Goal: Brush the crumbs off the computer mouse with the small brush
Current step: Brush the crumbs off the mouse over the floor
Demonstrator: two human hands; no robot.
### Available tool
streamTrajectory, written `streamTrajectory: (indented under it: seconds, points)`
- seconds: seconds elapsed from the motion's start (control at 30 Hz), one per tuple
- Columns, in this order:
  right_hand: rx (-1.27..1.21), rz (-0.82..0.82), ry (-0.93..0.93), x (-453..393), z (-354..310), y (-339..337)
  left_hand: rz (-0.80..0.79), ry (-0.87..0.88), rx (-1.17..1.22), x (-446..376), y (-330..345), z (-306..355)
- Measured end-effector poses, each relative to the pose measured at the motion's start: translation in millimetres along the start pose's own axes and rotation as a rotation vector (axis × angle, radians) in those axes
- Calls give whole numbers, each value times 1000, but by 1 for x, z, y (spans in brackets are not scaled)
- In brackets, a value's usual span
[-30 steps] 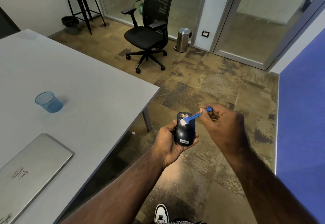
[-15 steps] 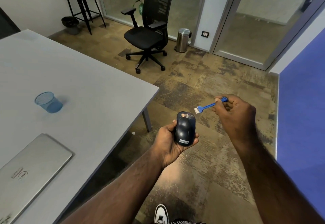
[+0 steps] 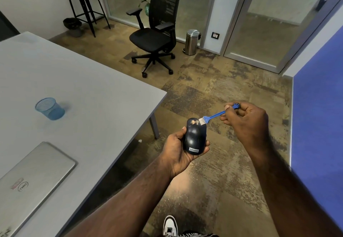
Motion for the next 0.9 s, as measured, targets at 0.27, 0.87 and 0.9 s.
streamTrajectory:
  seconds: [0.27,0.87,0.9]
  points:
    - [1,-10,3,-4,-3,4,-5,-7,-10,1,-2,0]
    - [46,-92,-57,-9,-7,5,-13,-19,-5,1,-6,-2]
    - [67,-107,-70,-9,-7,6,-11,-19,-5,1,-6,-2]
Point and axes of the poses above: each hand's wrist, its own x-axis away from the middle knuckle, its own y-axis out of the palm, z = x × y, the point moved 3 cm from there along -x, towards the middle knuckle, and after that the axes turned 11 degrees about x, right-handed, at the moved point
